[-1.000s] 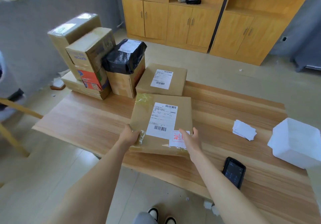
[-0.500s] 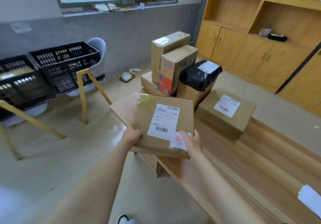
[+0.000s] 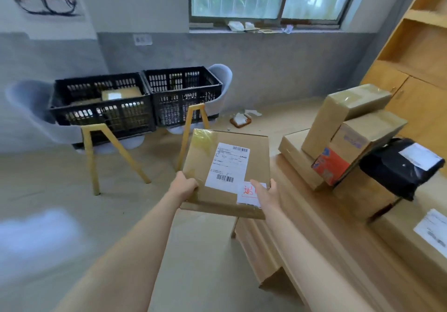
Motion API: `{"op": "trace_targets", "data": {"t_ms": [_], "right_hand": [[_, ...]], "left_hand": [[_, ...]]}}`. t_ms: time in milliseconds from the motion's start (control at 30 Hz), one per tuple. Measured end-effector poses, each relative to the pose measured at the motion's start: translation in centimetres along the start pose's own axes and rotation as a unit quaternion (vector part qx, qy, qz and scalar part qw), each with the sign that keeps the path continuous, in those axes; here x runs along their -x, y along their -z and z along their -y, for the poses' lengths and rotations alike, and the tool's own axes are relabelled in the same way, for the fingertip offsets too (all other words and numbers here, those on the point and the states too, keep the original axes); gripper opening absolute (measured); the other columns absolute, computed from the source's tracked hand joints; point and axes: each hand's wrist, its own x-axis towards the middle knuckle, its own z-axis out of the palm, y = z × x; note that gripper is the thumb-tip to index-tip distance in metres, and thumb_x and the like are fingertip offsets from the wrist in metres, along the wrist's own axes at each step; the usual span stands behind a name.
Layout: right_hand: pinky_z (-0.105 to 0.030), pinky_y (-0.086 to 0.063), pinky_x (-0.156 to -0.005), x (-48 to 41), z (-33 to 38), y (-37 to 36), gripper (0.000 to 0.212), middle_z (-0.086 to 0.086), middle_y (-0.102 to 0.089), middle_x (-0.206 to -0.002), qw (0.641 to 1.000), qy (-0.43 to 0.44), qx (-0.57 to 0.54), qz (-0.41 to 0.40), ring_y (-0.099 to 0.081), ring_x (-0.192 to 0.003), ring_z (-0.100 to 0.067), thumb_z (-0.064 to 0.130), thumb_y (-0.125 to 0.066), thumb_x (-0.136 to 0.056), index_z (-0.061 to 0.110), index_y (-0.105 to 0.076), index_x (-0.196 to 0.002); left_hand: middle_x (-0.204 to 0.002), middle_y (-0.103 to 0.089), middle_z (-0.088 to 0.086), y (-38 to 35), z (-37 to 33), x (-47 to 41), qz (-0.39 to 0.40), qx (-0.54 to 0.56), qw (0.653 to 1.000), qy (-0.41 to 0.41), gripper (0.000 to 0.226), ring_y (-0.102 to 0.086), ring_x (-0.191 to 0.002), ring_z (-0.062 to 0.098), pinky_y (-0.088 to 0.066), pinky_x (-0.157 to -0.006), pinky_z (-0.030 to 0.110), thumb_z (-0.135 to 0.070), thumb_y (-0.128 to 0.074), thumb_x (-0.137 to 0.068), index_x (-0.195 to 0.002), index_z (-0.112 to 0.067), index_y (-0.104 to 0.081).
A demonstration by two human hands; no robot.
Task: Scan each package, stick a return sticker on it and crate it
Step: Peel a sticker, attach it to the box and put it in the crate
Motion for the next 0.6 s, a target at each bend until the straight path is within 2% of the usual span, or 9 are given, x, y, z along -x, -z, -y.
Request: {"op": "trace_targets", "data": {"t_ms": [100,133,233,367,433,533,600], "right_hand": [[-0.039,-0.044,-0.1,-1.1,2.0,-4.3,0.084,-0.005,-0.06,-0.113,0.999,0.002,0.016,0.041,-0.058,-0.097,-0.02,0.034,-0.064,-0.087,0.014,-0.015,-0.151],[-0.04,-0.045,-0.099,-1.5,2.6,-5.7,0.083,-0.006,-0.06,-0.113,0.998,0.003,0.023,0.052,-0.059,-0.096,-0.021,0.035,-0.064,-0.087,0.014,-0.015,-0.151],[-0.04,-0.049,-0.094,-2.5,4.1,-9.4,0.085,-0.009,-0.057,-0.126,0.996,0.008,0.036,0.079,-0.061,-0.102,-0.023,0.036,-0.065,-0.085,0.015,-0.016,-0.151],[-0.046,-0.047,-0.098,-4.3,5.5,-13.9,0.096,-0.007,-0.05,-0.137,0.991,0.017,0.078,0.111,-0.056,-0.117,-0.025,0.052,-0.064,-0.072,0.019,-0.019,-0.15],[-0.045,-0.045,-0.1,-5.8,6.2,-16.3,0.092,-0.005,-0.049,-0.138,0.987,0.02,0.097,0.129,-0.053,-0.119,-0.024,0.053,-0.064,-0.075,0.02,-0.02,-0.15],[-0.042,-0.048,-0.096,-8.1,7.8,-20.1,0.09,-0.005,-0.053,-0.134,0.982,0.02,0.102,0.158,-0.057,-0.112,-0.022,0.053,-0.065,-0.074,0.02,-0.025,-0.148],[-0.033,-0.047,-0.086,-10.0,9.1,-22.6,0.082,-0.006,-0.056,-0.13,0.978,0.03,0.106,0.177,-0.059,-0.102,-0.018,0.044,-0.064,-0.082,0.018,-0.023,-0.149]], "left_hand": [[-0.124,-0.051,0.014,3.4,0.5,-2.2,-0.025,0.02,0.999,0.015,0.044,-0.05,-0.114,0.032,-0.045,-0.096,0.04,-0.011,-0.052,-0.084,-0.126,-0.006,-0.038],[-0.124,-0.05,0.013,4.5,0.7,-3.0,-0.034,0.026,0.999,0.018,0.044,-0.049,-0.114,0.032,-0.044,-0.096,0.04,-0.011,-0.052,-0.085,-0.126,-0.006,-0.038],[-0.128,-0.048,0.013,7.1,1.3,-5.3,-0.059,0.039,0.997,0.035,0.046,-0.047,-0.117,0.032,-0.042,-0.093,0.036,-0.012,-0.053,-0.087,-0.13,-0.007,-0.037],[-0.13,-0.046,0.013,9.9,2.1,-8.3,-0.097,0.049,0.993,0.054,0.047,-0.045,-0.118,0.03,-0.038,-0.087,0.032,-0.012,-0.052,-0.089,-0.132,-0.006,-0.037],[-0.131,-0.046,0.013,11.3,2.3,-9.8,-0.113,0.054,0.99,0.065,0.047,-0.045,-0.117,0.03,-0.037,-0.086,0.031,-0.013,-0.053,-0.089,-0.133,-0.005,-0.037],[-0.13,-0.045,0.012,13.4,2.2,-12.6,-0.14,0.061,0.985,0.081,0.046,-0.044,-0.112,0.029,-0.037,-0.085,0.032,-0.013,-0.052,-0.089,-0.132,-0.006,-0.037],[-0.128,-0.045,0.012,14.9,1.7,-14.7,-0.155,0.067,0.981,0.093,0.045,-0.045,-0.111,0.029,-0.039,-0.087,0.034,-0.013,-0.052,-0.089,-0.131,-0.006,-0.037]]}}
